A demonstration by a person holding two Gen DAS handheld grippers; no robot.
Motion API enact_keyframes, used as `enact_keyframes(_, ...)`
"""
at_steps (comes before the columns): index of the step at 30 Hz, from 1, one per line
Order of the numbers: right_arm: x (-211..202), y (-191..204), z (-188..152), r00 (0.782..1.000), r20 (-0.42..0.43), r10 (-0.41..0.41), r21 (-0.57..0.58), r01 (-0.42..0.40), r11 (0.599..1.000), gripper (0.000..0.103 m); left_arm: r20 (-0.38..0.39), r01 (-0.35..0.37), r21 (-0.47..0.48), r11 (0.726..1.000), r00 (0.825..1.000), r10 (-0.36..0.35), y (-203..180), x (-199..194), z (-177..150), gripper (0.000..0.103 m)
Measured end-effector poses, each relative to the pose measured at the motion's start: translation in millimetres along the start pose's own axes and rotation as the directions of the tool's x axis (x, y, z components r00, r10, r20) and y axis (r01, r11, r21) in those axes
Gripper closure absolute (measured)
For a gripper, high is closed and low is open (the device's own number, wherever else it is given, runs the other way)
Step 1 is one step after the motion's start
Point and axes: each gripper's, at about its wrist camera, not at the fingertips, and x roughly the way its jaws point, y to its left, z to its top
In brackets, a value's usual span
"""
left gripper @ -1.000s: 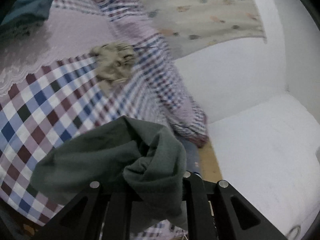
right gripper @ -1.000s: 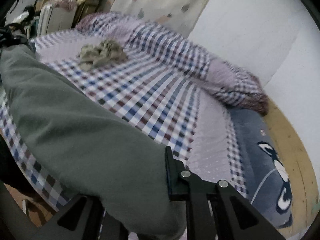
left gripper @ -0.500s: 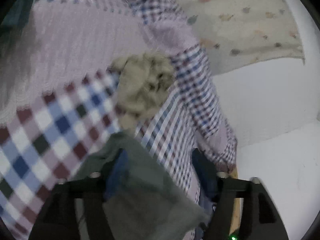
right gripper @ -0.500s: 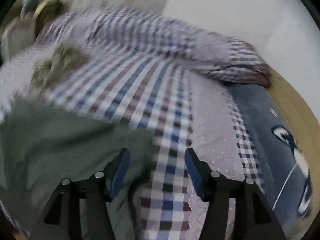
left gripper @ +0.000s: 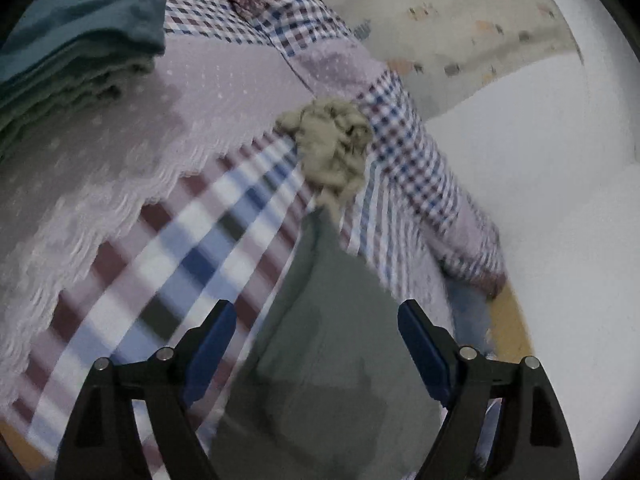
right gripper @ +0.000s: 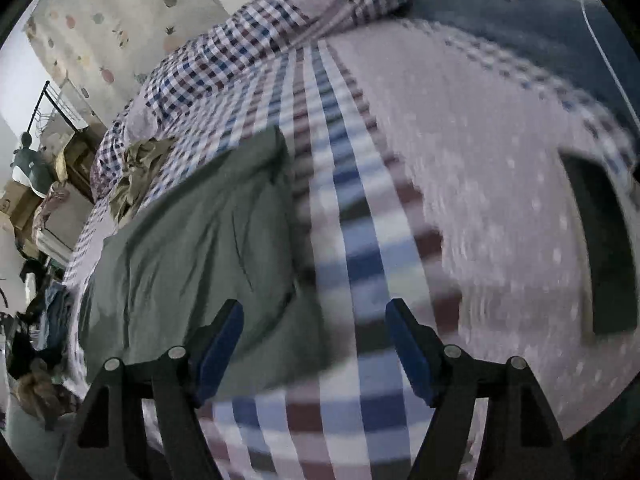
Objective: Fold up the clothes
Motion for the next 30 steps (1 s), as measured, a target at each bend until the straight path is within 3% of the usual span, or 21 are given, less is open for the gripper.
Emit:
enact_keyframes(4, 1.2, 0.3, -7.0, 0.994, -0.025, 0.104, -0.031, -0.104, 0.994, 0.026, -0.066, -0.053, 0.048, 0.997, 0.996, 0.057, 3.7, -6.1, -29.2, 0.017)
enact_keyframes(8, 12.4, 0.0, -14.1, 0.993, -0.079, 0.082, -0.039, -0.086, 0.996, 0.027, -0.124, -0.099, 0.038, 0.994, 0.987, 0.103, 15.8, -7.0, -46.8, 0.017)
enact_keyframes(11, 20.0, 6.4, -18.8, 0.994, -0.100, 0.053, -0.074, -0.061, 0.995, 0.038, -0.145, -0.124, 0.038, 0.992, 0.981, 0.128, 21.3, -6.5, -56.9, 0.017)
enact_keyframes(14, 30.0, 20.4, -21.8, 0.994, -0.108, 0.000, -0.128, -0.014, 0.992, 0.061, -0.192, -0.134, 0.071, 0.988, 0.971, 0.145, 18.1, 1.7, -67.2, 0.017)
enact_keyframes(15, 29.6, 23.4, -24.0, 0.994, -0.107, -0.006, -0.145, -0.009, 0.989, 0.084, -0.217, -0.134, 0.090, 0.987, 0.964, 0.151, 15.6, 7.1, -71.5, 0.017)
enact_keyframes(16, 28.9, 26.3, -26.5, 0.994, -0.109, -0.004, -0.163, -0.014, 0.987, 0.098, -0.242, -0.133, 0.109, 0.985, 0.958, 0.156, 13.0, 12.5, -75.8, 0.018)
enact_keyframes(18, 23.4, 31.2, -30.6, 0.996, -0.092, 0.001, -0.187, -0.018, 0.982, 0.099, -0.259, -0.178, 0.163, 0.970, 0.941, 0.216, 8.2, 20.2, -82.8, 0.025)
enact_keyframes(21, 5.1, 32.4, -34.9, 0.999, -0.031, 0.035, -0.171, -0.039, 0.985, 0.100, -0.257, -0.259, 0.227, 0.939, 0.914, 0.314, 3.4, 27.8, -90.3, 0.057)
enact_keyframes(22, -5.2, 28.9, -36.7, 0.997, -0.008, 0.071, -0.133, -0.072, 0.988, 0.100, -0.247, -0.268, 0.209, 0.940, 0.916, 0.316, 5.6, 24.4, -88.7, 0.072)
enact_keyframes(23, -16.0, 25.9, -41.0, 0.994, 0.008, 0.113, -0.097, -0.111, 0.989, 0.100, -0.237, -0.276, 0.191, 0.942, 0.918, 0.317, 7.8, 20.8, -87.1, 0.102)
enact_keyframes(26, -37.8, 23.3, -53.9, 0.984, 0.035, 0.175, -0.034, -0.174, 0.984, 0.100, -0.137, -0.190, 0.123, 0.974, 0.969, 0.206, 8.0, -5.8, -76.6, 0.102)
enact_keyframes(27, -38.5, 24.1, -56.5, 0.987, 0.028, 0.161, -0.023, -0.160, 0.987, 0.100, -0.135, -0.189, 0.113, 0.976, 0.970, 0.203, 9.3, -7.6, -76.9, 0.102)
enact_keyframes(30, -31.0, 16.3, -59.0, 0.999, -0.003, -0.043, 0.014, 0.043, 0.999, 0.099, -0.134, -0.187, 0.084, 0.979, 0.971, 0.197, 13.5, -12.1, -78.3, 0.102)
